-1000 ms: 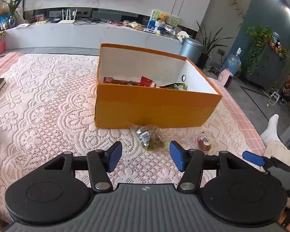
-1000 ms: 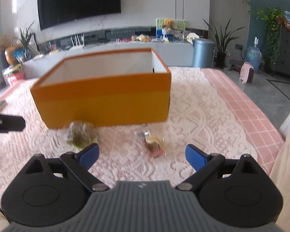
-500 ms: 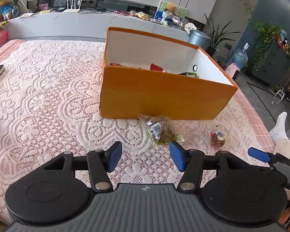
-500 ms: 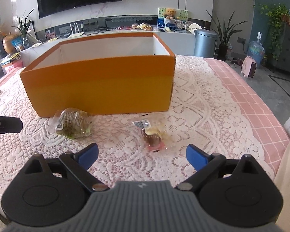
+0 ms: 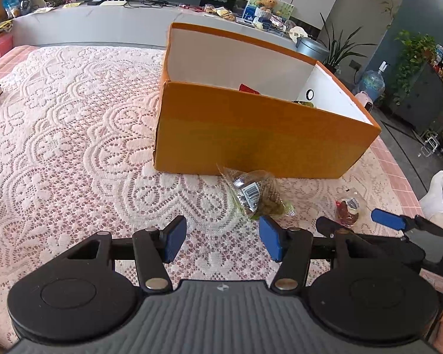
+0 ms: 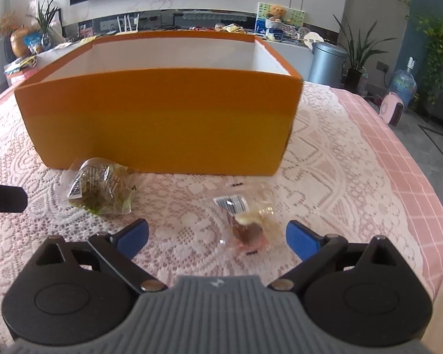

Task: Organize snacks
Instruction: 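Grasp the clear nut bag with the left tool while the right tool grasps the small clear treat packet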

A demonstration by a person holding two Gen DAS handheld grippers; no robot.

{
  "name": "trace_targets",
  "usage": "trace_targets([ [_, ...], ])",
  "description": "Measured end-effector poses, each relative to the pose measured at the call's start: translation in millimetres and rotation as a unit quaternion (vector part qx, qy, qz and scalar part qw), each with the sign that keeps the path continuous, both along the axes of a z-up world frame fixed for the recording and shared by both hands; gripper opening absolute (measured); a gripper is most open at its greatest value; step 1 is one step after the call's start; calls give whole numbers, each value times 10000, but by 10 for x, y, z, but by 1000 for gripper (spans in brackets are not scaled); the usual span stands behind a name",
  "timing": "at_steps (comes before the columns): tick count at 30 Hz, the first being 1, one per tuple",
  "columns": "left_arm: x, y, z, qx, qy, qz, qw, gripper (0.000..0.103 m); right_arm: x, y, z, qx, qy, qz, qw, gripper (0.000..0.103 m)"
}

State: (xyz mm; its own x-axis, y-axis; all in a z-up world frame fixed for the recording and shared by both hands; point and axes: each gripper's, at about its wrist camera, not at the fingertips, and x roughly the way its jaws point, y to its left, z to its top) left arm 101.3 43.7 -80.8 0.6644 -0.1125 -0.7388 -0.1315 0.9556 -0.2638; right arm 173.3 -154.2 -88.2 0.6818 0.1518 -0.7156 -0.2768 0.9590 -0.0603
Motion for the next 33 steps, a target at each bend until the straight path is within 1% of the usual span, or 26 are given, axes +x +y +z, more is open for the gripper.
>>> trace_targets([
  [3,12,15,-21,11,-13,-7,10000,67,99,32,-14,-56,30,36,10000,95],
  [4,15,20,-31,16,-29,-22,10000,67,129,36,-22,-53,53,40,10000,93],
  [5,19,24,-36,14,-46,-33,10000,67,156,37,-32,-41,76,47,10000,88],
  [9,41,32,-69,-37,-105,-107,9999,67,215,25,-93,-17,188,24,9998,81],
  [12,54,15,-88,-41,-163,-194,9997,67,226,18,-143,-43,232,18,9997,70],
  [14,64,-1,-100,-38,-193,-233,9995,67,225,22,-165,-121,217,15,9997,56],
  [15,67,-5,-107,-41,-213,-253,9994,68,224,24,-171,-142,205,16,9997,52],
  [17,74,-17,-126,-49,-240,-284,9993,69,218,15,-171,-96,197,28,9998,41],
  [18,79,-24,-132,-60,-249,-294,9992,70,212,13,-169,-101,170,9,9998,40],
  [24,163,-116,-133,-105,-372,-435,9983,72,179,-8,-158,-53,146,-45,9999,37],
  [29,307,-169,-186,-147,-371,-358,9986,72,96,-10,-116,-65,-16,-27,10000,35],
  [33,445,-232,-237,-178,-305,-352,9988,72,60,-53,-98,70,5,-6,10000,34],
])
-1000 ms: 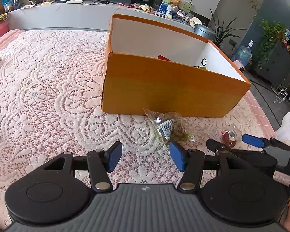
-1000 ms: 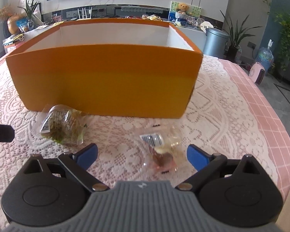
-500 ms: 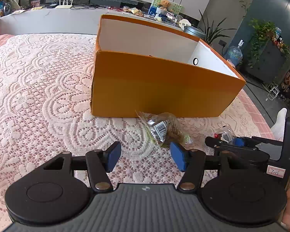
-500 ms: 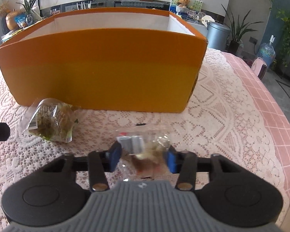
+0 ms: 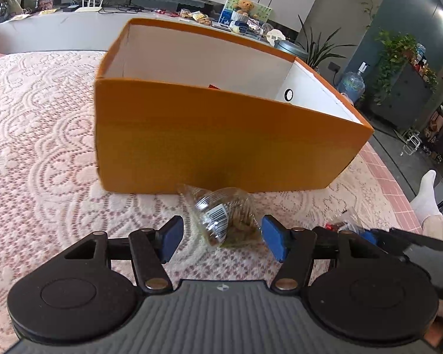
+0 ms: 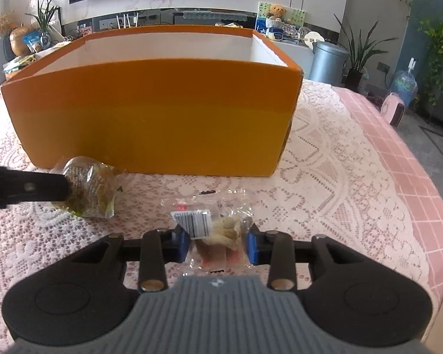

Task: Organize snacks
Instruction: 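Grasp the clear nut bag with the left tool while the right tool grasps the small clear treat packet, then lift both held packets and carry them over the orange box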

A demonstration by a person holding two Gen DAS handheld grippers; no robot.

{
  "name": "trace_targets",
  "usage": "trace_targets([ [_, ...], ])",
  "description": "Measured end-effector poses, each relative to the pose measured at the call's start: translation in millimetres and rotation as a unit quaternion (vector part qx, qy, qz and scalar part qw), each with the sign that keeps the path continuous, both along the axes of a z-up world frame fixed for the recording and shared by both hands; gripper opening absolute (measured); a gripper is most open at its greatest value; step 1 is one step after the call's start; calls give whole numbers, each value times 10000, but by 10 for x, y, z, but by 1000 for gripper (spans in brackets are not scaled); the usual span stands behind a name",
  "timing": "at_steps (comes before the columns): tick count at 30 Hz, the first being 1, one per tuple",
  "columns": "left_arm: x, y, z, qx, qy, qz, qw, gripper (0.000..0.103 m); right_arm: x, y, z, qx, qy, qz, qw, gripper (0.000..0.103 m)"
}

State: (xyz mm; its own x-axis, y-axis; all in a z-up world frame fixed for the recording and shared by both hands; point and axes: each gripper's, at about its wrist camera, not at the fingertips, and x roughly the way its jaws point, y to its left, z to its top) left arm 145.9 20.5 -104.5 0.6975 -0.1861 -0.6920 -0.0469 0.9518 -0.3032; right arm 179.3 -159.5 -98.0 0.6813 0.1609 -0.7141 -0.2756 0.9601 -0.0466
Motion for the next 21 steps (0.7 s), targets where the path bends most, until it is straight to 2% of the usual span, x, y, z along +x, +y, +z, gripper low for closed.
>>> trace_targets([
  [10,206,-47,-112,-12,158,81,9998,72,-103,-15,55,95,-121,121,9998,34],
  [12,212,-59,-137,-15,167,74,9998,69,-110,0,47,80,-113,135,9998,34],
  [14,208,-66,-134,-48,108,25,9999,58,-113,1,46,74,-104,145,9998,34],
  [21,178,-181,-104,214,-5,-116,9997,49,-70,11,22,48,-47,156,9999,34],
])
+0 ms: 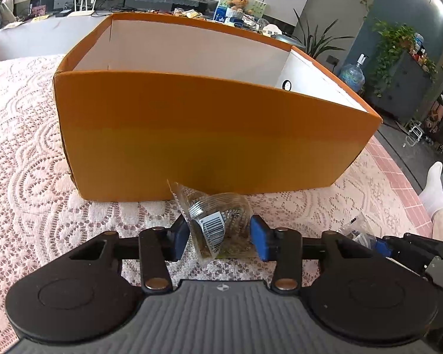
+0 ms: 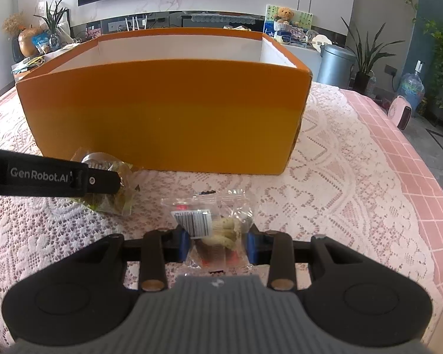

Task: Organize snacks
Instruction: 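Lift both held packets and carry them over the orange box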

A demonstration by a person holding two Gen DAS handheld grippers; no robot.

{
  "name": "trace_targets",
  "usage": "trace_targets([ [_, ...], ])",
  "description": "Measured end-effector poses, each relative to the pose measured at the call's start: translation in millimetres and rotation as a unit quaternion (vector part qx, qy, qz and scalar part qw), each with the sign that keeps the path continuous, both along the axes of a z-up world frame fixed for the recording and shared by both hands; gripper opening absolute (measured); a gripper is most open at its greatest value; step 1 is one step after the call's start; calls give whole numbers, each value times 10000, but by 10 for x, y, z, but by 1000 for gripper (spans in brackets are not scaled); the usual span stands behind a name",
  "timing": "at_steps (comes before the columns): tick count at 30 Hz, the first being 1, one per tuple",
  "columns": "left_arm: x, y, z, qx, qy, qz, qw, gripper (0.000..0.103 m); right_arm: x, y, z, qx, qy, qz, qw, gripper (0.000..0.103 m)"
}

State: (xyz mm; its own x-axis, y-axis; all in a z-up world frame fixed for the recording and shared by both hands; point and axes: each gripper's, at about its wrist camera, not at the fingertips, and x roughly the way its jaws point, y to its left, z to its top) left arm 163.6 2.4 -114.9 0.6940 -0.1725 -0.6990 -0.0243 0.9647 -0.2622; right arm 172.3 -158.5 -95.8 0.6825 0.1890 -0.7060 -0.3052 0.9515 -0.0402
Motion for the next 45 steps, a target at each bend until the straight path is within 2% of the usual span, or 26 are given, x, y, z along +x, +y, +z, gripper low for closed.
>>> trace_targets([
  [5,-84,8,75,26,-56,11,10000,47,-13,-18,30,0,-69,-39,10000,34],
  [12,-357,-40,341,72,-341,-188,9992,46,-125,-55,122,50,-209,-65,9997,34],
  [23,-640,-88,786,79,-812,-146,9966,46,-413,-140,454,382,-421,55,9984,34],
  [34,-709,-77,1162,208,-1280,-114,9915,46,-618,-140,951,654,-905,282,9933,34],
  [45,-470,30,1435,528,-1612,-33,9855,46,-365,-49,1358,618,-1229,639,9884,34],
])
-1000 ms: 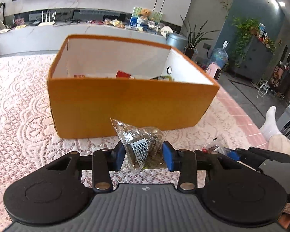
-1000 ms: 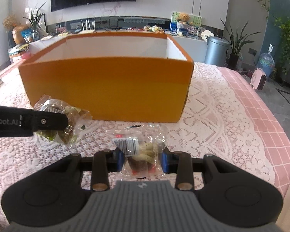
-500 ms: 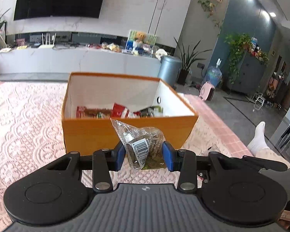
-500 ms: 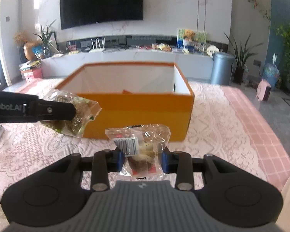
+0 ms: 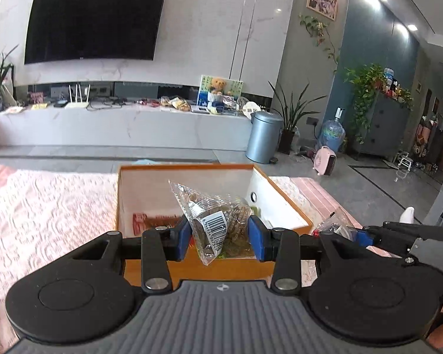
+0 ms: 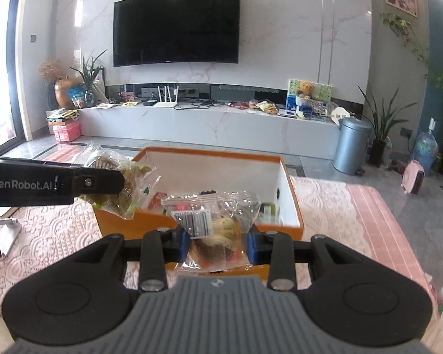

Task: Organize snacks
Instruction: 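Lift both held packets and carry them over the orange box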

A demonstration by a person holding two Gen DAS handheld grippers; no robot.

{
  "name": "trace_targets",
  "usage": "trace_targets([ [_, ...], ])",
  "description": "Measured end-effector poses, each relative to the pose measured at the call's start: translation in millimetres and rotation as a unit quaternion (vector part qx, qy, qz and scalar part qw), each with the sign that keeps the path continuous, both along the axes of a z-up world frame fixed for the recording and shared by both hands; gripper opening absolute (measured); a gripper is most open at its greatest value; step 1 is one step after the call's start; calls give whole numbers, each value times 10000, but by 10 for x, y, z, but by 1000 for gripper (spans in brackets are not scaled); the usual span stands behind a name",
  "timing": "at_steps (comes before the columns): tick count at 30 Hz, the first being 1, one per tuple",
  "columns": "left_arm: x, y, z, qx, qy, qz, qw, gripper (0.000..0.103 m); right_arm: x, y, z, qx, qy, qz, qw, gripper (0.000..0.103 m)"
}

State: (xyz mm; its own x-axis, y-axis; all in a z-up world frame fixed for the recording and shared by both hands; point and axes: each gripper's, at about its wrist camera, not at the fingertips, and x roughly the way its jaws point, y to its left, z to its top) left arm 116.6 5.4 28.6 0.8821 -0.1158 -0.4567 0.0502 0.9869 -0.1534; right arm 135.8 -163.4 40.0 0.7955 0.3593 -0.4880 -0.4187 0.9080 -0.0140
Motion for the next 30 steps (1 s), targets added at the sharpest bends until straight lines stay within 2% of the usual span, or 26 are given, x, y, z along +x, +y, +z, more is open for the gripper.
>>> trace_targets([
  [6,232,30,-4,237,67,73,9997,46,275,102,84,-94,40,111,9999,34],
  [15,520,49,-111,569,254,103,9980,46,748,327,55,-316,192,184,9991,34],
  [23,858,151,-278,726,705,223,9946,46,1271,492,-98,-367,591,63,9976,34],
  [30,1112,183,-506,902,1105,269,9894,46,1604,643,-384,-576,969,9,9936,34],
])
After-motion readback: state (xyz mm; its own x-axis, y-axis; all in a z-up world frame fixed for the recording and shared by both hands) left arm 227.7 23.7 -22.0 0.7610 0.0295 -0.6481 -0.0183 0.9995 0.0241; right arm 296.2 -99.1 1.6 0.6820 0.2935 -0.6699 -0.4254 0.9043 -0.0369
